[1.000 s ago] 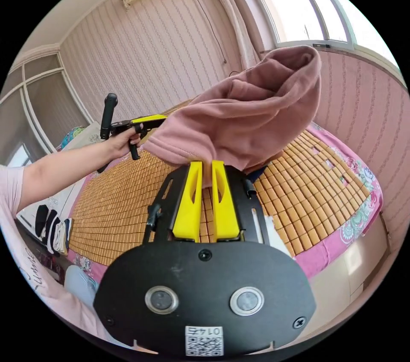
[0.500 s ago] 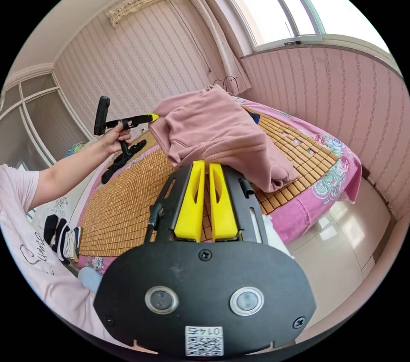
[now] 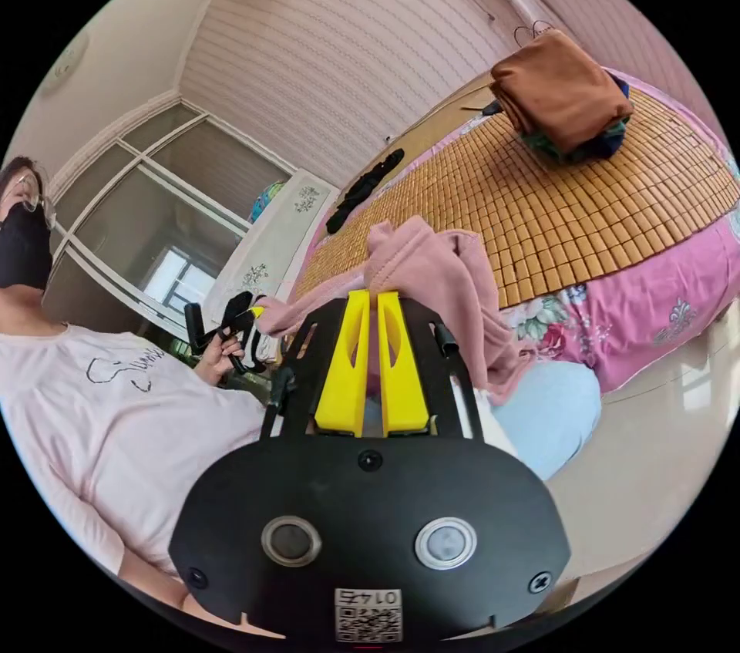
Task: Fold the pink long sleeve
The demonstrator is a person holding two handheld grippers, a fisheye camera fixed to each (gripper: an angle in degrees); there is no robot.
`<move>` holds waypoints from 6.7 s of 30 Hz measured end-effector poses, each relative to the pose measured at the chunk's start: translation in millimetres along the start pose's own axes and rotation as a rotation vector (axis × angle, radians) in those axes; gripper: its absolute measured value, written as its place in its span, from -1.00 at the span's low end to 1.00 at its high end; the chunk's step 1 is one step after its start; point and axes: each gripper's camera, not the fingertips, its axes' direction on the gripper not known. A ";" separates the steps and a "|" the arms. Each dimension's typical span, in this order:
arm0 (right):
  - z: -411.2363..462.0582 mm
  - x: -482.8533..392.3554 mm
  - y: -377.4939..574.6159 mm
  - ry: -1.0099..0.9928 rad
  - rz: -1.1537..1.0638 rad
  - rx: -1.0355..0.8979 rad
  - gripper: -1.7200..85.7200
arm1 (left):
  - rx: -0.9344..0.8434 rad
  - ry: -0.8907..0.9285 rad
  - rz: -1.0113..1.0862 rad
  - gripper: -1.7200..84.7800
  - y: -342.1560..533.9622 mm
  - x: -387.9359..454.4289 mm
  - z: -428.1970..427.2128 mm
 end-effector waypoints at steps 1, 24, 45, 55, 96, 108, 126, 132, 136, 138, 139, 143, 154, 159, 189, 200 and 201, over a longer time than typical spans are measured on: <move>6.8 -2.7 -2.1 -0.003 0.000 -0.012 -0.94 | 0.026 0.009 -0.055 -0.98 24.7 -11.5 -13.5; -56.5 -308.8 -323.7 0.044 -0.796 0.612 -0.95 | 0.989 0.062 0.164 -0.98 -203.2 -37.5 -283.2; 290.4 -69.9 -163.5 0.268 -0.107 -0.688 -0.94 | -0.259 -0.185 -0.420 -0.98 171.2 -196.3 4.9; 273.2 -67.8 -185.0 0.403 -0.077 -0.708 -0.95 | -0.272 -0.160 -0.442 -0.98 181.1 -192.9 -10.2; 391.3 10.4 -465.3 0.186 -0.253 0.029 -0.93 | -0.262 -0.240 0.216 -0.98 -216.1 -146.0 392.3; 230.3 54.3 -290.4 0.633 -0.124 0.039 -0.74 | -0.216 -0.244 0.197 -0.97 -241.4 -107.7 391.5; 154.9 232.5 -267.7 0.597 0.147 -0.100 -0.80 | -0.366 -0.070 0.304 -0.79 -274.2 6.0 519.1; 130.5 239.6 -254.3 0.274 0.013 -0.004 -0.89 | -0.336 -0.052 0.282 -0.90 -284.3 3.8 494.9; 94.5 220.6 -246.4 0.033 -0.117 0.058 -0.91 | -0.189 -0.043 0.381 -0.90 -300.9 9.5 457.2; 75.5 223.4 -239.9 0.057 -0.089 0.155 -0.91 | -0.160 0.001 0.356 -0.89 -310.4 5.7 454.4; 71.9 228.4 -237.6 0.071 -0.066 0.196 -0.91 | -0.161 0.007 0.325 -0.88 -315.5 4.0 459.5; 78.2 284.3 -212.5 0.139 0.164 0.392 -0.77 | -0.264 -0.091 0.257 -0.87 -314.9 1.8 504.1; 158.2 275.2 -253.7 0.486 0.158 -0.047 -0.86 | -0.377 -0.216 0.291 -0.85 -309.1 17.0 546.8; 127.0 281.3 -238.1 0.523 0.246 0.046 -0.93 | -0.254 -0.113 0.252 -0.88 -316.3 12.5 525.9; 165.1 206.2 -261.7 0.626 0.333 0.095 -0.95 | -0.421 -0.017 0.241 -0.98 -202.4 -22.4 371.0; 250.7 44.1 -279.5 0.223 -0.005 -0.010 -0.88 | -0.492 -0.377 -0.092 -0.80 -8.4 -144.1 140.2; 283.4 13.6 -270.7 0.141 -0.050 -0.153 -0.83 | -0.490 -0.384 -0.130 -0.79 2.6 -152.3 130.3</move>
